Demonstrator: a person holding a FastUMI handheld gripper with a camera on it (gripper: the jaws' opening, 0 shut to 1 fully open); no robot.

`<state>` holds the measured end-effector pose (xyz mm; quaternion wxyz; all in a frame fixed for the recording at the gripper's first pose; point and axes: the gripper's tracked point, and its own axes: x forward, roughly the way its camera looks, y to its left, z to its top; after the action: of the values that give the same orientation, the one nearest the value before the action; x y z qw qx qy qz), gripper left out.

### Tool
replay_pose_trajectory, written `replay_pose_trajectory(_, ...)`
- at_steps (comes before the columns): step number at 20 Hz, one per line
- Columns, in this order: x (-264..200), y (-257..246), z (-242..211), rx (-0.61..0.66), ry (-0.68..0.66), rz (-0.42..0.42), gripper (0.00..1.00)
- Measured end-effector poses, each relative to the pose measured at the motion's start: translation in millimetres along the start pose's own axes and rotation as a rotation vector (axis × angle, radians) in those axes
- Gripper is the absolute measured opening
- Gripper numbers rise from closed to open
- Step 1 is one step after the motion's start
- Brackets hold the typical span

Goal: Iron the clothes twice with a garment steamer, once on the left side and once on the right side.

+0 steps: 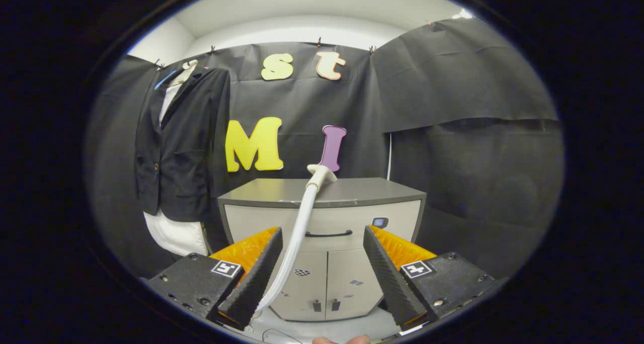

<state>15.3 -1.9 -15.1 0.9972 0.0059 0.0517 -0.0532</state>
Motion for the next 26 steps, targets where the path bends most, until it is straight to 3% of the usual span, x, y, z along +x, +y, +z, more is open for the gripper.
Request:
replay_pose_trajectory(9,-1.9,23.8,19.7,0.023,-0.016,-0.102,1.00)
replay_pose_trajectory(16,47.7,51.8,47.2,0.067,0.027,0.009,1.00)
replay_pose_trajectory(26,164.0,28.0,98.4,0.103,0.116,0.089,1.00)
